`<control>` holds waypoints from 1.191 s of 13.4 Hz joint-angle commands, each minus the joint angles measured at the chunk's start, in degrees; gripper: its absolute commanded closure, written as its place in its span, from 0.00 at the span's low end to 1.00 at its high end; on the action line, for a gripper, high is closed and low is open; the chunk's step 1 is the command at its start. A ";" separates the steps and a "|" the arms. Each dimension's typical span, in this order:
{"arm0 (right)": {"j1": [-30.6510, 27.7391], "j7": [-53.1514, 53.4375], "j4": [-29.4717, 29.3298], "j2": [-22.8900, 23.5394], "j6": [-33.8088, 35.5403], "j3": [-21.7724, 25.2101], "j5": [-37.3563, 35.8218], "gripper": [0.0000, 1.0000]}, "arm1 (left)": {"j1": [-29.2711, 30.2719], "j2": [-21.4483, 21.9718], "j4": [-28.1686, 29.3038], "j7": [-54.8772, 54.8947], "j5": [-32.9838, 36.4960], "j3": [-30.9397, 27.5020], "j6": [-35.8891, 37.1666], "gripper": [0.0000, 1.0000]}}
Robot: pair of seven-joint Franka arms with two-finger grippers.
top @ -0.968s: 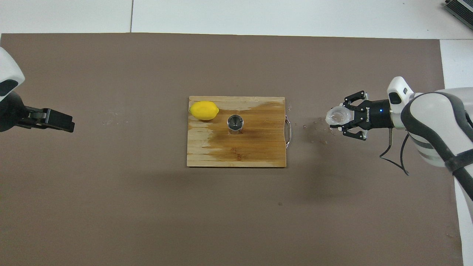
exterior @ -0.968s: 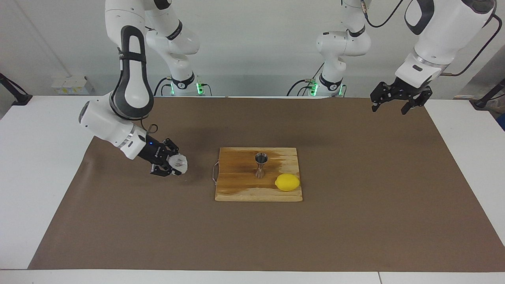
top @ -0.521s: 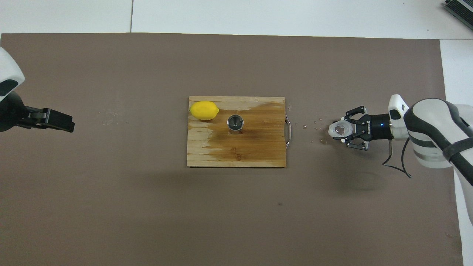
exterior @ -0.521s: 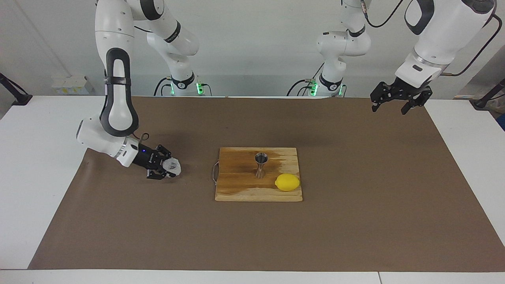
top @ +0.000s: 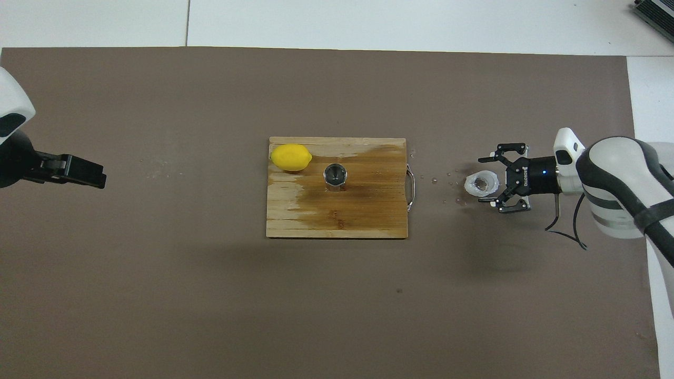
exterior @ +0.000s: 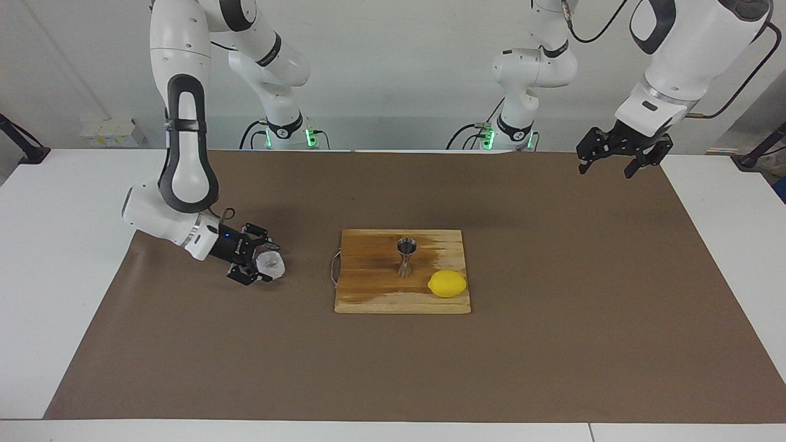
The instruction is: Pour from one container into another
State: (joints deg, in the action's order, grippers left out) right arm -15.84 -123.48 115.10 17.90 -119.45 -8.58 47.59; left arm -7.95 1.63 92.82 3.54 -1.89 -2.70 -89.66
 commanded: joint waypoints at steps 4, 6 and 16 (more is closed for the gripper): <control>4.85 30.07 1.18 -8.58 -0.69 -0.12 -18.63 0.00 | -0.14 1.62 1.75 -0.12 1.01 -0.02 -0.08 0.00; 8.17 42.90 1.09 -8.58 -2.80 -0.13 -26.98 0.00 | -0.14 1.71 1.75 -0.12 1.01 -0.11 -0.08 0.00; 19.26 118.22 -0.04 -12.53 3.95 -0.30 -53.22 0.00 | -0.14 1.63 1.75 -0.12 1.01 -0.11 -0.08 0.00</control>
State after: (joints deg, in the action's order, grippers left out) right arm 3.27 -15.94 115.32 7.33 -118.21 -8.75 -4.07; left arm -7.95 1.64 92.84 3.54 -1.89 -2.70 -89.66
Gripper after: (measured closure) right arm 0.000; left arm 0.000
